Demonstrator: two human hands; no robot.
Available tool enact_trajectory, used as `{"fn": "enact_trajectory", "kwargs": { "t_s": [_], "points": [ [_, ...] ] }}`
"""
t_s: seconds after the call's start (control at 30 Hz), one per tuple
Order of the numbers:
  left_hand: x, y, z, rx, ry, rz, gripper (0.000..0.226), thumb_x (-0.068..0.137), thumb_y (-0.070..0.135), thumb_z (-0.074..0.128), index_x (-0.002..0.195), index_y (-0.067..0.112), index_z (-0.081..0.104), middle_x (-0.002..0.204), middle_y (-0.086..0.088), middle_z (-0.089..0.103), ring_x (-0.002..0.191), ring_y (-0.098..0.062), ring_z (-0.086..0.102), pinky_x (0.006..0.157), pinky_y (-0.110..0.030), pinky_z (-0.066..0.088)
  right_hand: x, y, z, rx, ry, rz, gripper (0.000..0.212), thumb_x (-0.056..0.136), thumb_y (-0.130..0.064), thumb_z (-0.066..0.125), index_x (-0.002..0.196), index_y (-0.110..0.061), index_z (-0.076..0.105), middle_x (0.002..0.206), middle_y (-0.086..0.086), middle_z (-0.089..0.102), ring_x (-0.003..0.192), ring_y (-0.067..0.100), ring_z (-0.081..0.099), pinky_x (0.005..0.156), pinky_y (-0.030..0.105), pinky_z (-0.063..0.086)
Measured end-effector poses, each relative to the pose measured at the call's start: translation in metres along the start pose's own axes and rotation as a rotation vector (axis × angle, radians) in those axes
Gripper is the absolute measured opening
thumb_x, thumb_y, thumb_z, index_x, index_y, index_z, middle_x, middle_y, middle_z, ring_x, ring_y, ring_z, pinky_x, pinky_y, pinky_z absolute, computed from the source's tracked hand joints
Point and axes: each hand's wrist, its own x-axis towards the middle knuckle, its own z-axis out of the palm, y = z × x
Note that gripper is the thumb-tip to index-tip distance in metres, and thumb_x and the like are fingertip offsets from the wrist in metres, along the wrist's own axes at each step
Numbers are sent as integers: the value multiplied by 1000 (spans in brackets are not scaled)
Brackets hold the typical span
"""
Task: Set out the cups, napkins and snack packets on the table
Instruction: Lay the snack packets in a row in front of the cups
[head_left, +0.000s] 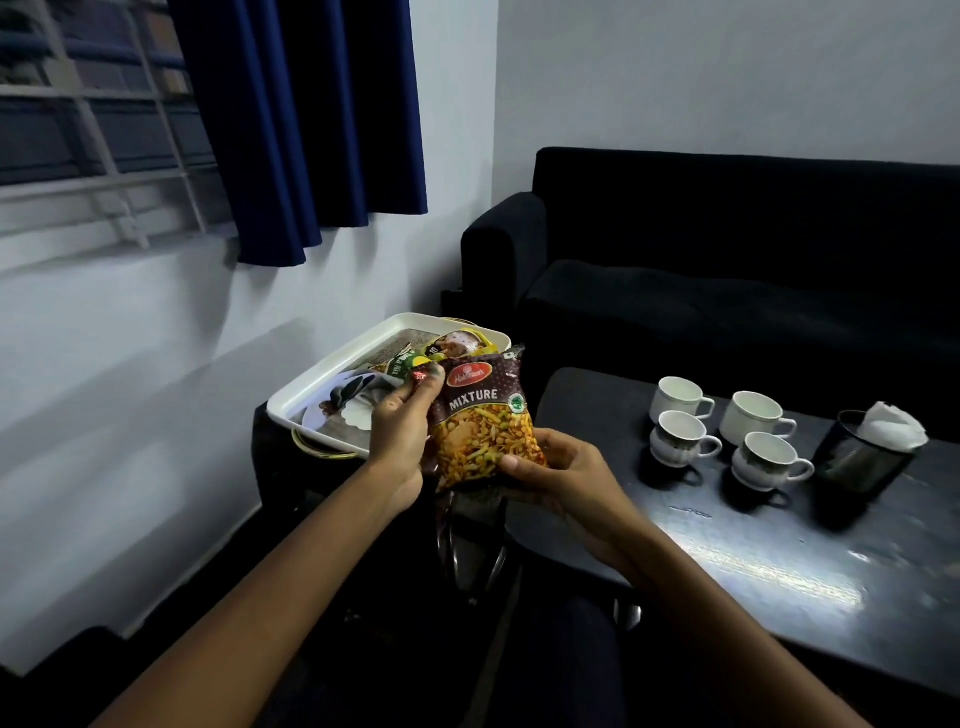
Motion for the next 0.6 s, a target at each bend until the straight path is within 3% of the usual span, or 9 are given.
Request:
{"fn": "enact_trajectory", "kwargs": {
  "t_s": [0.1,0.23,0.4,0.5,0.6],
  "points": [
    [-8,-7,5,53,-201,-110,45,73,56,64,102,21,66,87,-1,77,78,-17,73,62,-32,58,-1,6,-10,41,127,-22,28,73,-5,72,101,-3,67,96,12,74,90,25,70,78,31,59],
    [-17,-28,9,301,-398,-178,70,58,63,69,112,19,66,108,-2,73,102,-21,67,89,-41,55,-7,7,-26,97,254,-32,19,77,1,68,95,-4,68,90,11,73,80,20,70,69,26,58],
    [-22,-44,15,378,-372,-109,71,50,53,77,104,8,69,99,-9,75,92,-21,72,84,-38,58,-21,9,-39,147,277,-4,18,77,1,67,94,-3,68,86,10,74,78,20,70,71,26,58],
    [-25,-48,15,418,-353,-22,59,53,52,75,96,11,71,96,-9,75,88,-20,73,83,-38,58,-26,12,-39,192,263,11,14,78,1,66,91,-3,67,85,9,74,78,19,70,70,26,59],
    [-28,-47,17,412,-361,-8,61,57,51,74,100,8,71,94,-8,76,87,-19,73,81,-37,58,-27,12,-39,235,268,9,13,79,2,65,91,-2,67,83,9,74,76,18,70,66,24,59]
  ]
}}
